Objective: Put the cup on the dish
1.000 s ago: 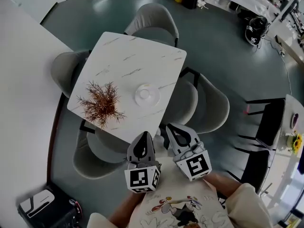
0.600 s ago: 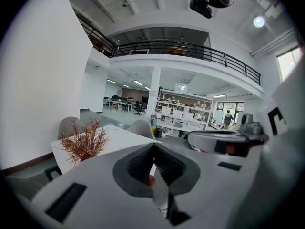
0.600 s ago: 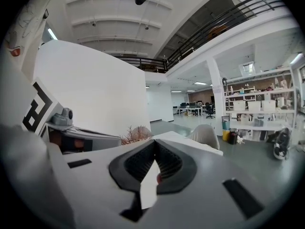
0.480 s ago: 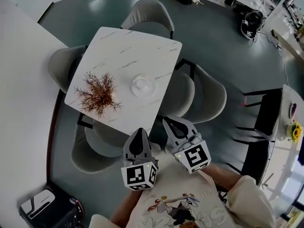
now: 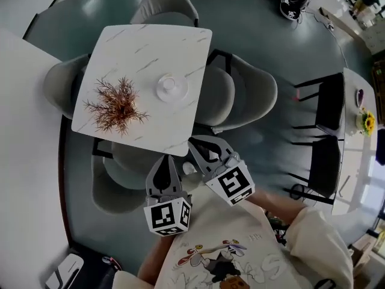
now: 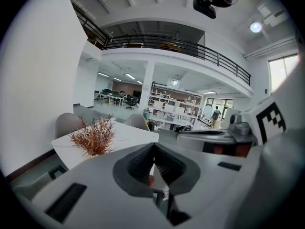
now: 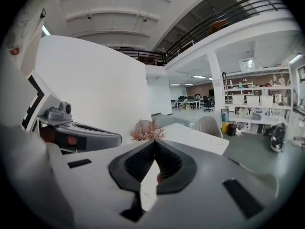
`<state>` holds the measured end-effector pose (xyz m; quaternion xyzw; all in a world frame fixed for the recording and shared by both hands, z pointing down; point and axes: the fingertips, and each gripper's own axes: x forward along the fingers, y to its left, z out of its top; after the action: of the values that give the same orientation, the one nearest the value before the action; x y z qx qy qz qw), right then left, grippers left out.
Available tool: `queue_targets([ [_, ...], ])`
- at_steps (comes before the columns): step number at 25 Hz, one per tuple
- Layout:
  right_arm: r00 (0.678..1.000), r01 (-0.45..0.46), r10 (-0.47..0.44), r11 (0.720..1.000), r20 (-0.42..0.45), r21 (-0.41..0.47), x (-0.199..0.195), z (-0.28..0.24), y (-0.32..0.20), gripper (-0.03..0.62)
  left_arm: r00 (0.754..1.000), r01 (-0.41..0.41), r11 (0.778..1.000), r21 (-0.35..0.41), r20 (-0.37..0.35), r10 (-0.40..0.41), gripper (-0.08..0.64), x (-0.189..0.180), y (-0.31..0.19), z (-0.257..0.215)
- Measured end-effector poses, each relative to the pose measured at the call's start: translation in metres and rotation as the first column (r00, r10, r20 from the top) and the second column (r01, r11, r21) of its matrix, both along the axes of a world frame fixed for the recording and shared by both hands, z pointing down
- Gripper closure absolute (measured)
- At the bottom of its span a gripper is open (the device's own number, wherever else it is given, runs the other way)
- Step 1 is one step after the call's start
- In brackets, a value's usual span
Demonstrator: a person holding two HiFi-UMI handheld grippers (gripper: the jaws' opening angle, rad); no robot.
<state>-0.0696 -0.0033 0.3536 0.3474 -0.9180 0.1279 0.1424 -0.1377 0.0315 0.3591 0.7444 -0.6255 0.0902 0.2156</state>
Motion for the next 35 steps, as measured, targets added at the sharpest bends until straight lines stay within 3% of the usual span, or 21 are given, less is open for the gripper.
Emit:
queue_targets([
  [9,0.998,-0.041,0.041,0.999,0.045,-0.009,-0.017,-0.002,0.021,0.587,0.997,-0.037,0.999,0.017,-0.064,0.038,0.555,-0.017,0.029,-0.003],
  [18,0.997,-0.051,0.053,0.998,0.063,-0.034,0.012,-0.001,0.052,0.586,0.997,-0.063,0.996,0.057,-0.044,0.066,0.555,0.006,0.038,-0.017],
  [24,0.998,-0.042,0.044,0.998,0.049,-0.046,0.02,-0.008,0.086,0.586,0.995,-0.078,0.997,0.023,-0.058,0.079,0.555,0.025,0.057,-0.011],
  [26,0.999,-0.036,0.036,0.999,0.015,-0.027,0.025,-0.013,0.095,0.586,0.995,-0.085,0.996,0.016,-0.06,0.085,0.555,0.029,0.062,-0.011],
  [31,0.997,-0.074,0.073,0.995,0.017,0.062,0.036,-0.027,0.093,0.586,0.997,-0.064,0.997,0.042,-0.045,0.066,0.555,0.033,0.062,-0.014],
  [35,0.997,-0.083,0.082,0.993,0.015,0.082,0.041,-0.031,0.093,0.586,0.997,-0.065,0.997,0.044,-0.032,0.066,0.555,0.04,0.064,-0.015],
])
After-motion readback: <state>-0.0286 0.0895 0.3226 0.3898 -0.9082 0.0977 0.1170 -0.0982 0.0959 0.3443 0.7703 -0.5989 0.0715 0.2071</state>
